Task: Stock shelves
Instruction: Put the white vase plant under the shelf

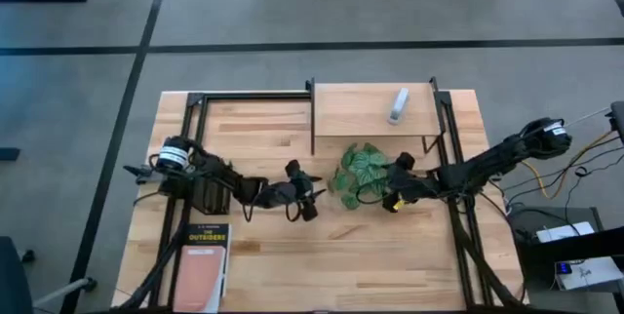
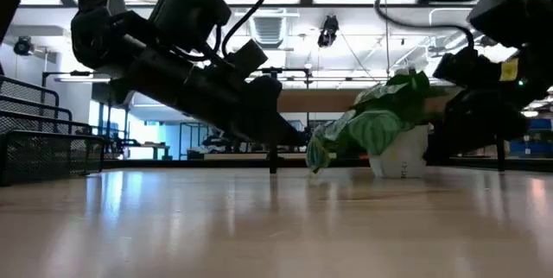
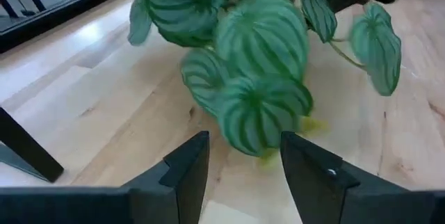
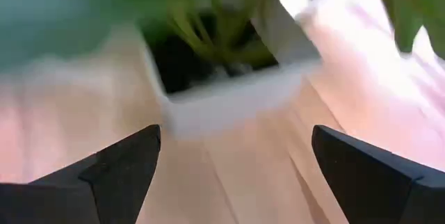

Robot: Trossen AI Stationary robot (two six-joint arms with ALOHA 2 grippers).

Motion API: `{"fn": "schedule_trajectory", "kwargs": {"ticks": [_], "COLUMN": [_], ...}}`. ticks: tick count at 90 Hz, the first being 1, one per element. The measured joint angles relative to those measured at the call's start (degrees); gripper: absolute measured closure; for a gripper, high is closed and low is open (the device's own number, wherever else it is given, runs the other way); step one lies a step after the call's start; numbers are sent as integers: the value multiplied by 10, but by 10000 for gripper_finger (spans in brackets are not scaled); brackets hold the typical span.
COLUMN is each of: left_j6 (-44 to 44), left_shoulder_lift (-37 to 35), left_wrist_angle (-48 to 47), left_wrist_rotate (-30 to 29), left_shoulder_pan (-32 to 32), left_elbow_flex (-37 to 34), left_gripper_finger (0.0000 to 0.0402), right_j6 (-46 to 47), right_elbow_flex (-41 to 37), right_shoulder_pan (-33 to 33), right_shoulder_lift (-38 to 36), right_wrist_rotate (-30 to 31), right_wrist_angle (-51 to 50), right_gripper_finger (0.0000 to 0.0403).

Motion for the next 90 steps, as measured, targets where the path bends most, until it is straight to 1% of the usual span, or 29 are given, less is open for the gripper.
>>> {"fn": "schedule_trajectory", "kwargs": {"ticks": [15,28,49,56,65,80,90], "left_j6": [0,0,0,0,-1,0,0], "left_shoulder_lift": [0,0,0,0,0,0,0], "left_wrist_angle": [15,16,18,18,18,18,18], "left_wrist_rotate": [0,0,0,0,0,0,0], "left_shoulder_pan": [6,9,14,15,16,16,16], "left_elbow_flex": [0,0,0,0,0,0,0], "left_gripper_finger": [252,258,263,262,259,256,257], "right_j6": [-50,-49,-37,-38,-43,-72,-79], "right_elbow_flex": [-2,-2,-2,-1,7,36,56], "right_shoulder_pan": [-3,-7,-6,-6,-4,-4,-4], "right_shoulder_lift": [0,0,0,1,15,66,85], "right_wrist_rotate": [-10,-18,-71,-76,-78,-80,-75], "right_wrist_angle": [34,37,77,87,87,89,76], "right_gripper_finger": [45,45,45,45,45,45,45]}}
